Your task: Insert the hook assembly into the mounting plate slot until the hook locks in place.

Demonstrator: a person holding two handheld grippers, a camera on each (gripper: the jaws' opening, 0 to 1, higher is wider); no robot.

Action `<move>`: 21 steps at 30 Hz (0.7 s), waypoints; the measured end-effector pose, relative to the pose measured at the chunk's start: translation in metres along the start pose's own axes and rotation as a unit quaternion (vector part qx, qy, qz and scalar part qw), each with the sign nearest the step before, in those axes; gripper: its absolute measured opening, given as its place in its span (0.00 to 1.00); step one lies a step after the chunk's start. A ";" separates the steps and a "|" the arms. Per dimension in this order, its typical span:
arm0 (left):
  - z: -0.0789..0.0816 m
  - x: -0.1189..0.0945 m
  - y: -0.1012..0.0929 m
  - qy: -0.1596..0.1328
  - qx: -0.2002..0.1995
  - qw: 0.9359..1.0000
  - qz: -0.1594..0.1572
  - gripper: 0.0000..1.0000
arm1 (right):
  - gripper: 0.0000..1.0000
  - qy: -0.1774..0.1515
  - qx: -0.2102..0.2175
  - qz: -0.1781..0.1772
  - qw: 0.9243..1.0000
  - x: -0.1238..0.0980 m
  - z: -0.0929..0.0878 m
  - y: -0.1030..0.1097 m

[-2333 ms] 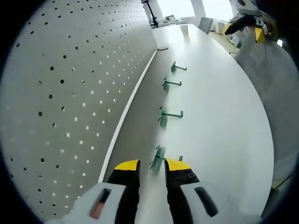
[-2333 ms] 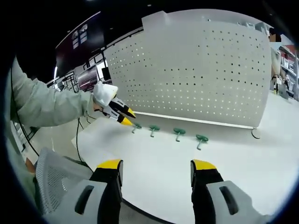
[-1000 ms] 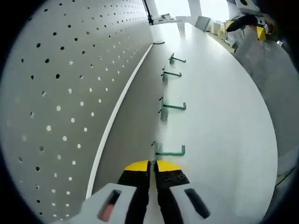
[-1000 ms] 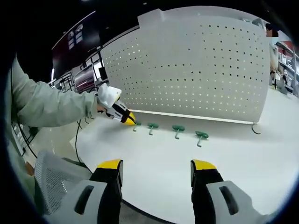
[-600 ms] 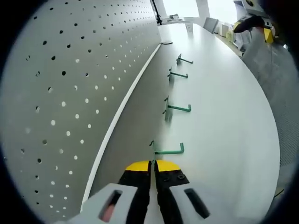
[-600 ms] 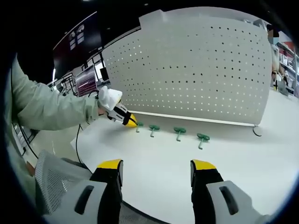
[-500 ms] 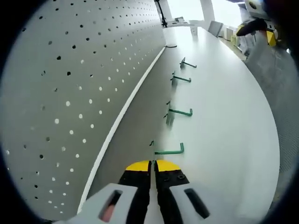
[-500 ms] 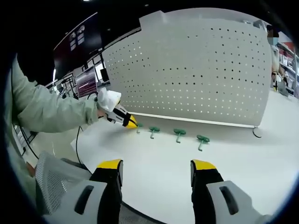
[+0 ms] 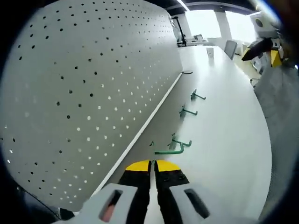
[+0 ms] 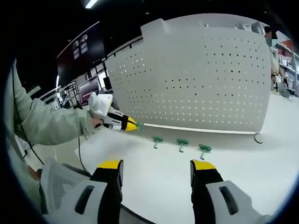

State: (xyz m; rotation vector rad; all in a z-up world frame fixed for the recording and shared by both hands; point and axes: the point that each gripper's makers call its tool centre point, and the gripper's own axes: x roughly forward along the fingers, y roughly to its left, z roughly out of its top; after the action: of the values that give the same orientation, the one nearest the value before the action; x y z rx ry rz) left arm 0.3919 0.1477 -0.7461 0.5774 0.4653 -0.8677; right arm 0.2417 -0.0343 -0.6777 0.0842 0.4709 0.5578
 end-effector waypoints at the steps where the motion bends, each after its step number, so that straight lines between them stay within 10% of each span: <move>1: 0.002 -0.002 -0.002 -0.001 0.001 1.000 0.000 0.03 | 0.55 -0.003 -0.001 0.002 1.000 0.000 0.002 0.001; 21: 0.071 -0.068 -0.043 -0.079 -0.036 0.995 0.046 0.03 | 0.48 -0.035 -0.001 0.034 0.999 -0.016 0.027 0.016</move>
State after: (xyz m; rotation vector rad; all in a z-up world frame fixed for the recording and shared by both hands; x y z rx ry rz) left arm 0.3284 0.1192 -0.6645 0.4552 0.3225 -0.7992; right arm 0.2343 -0.0274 -0.6435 0.1177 0.4004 0.6202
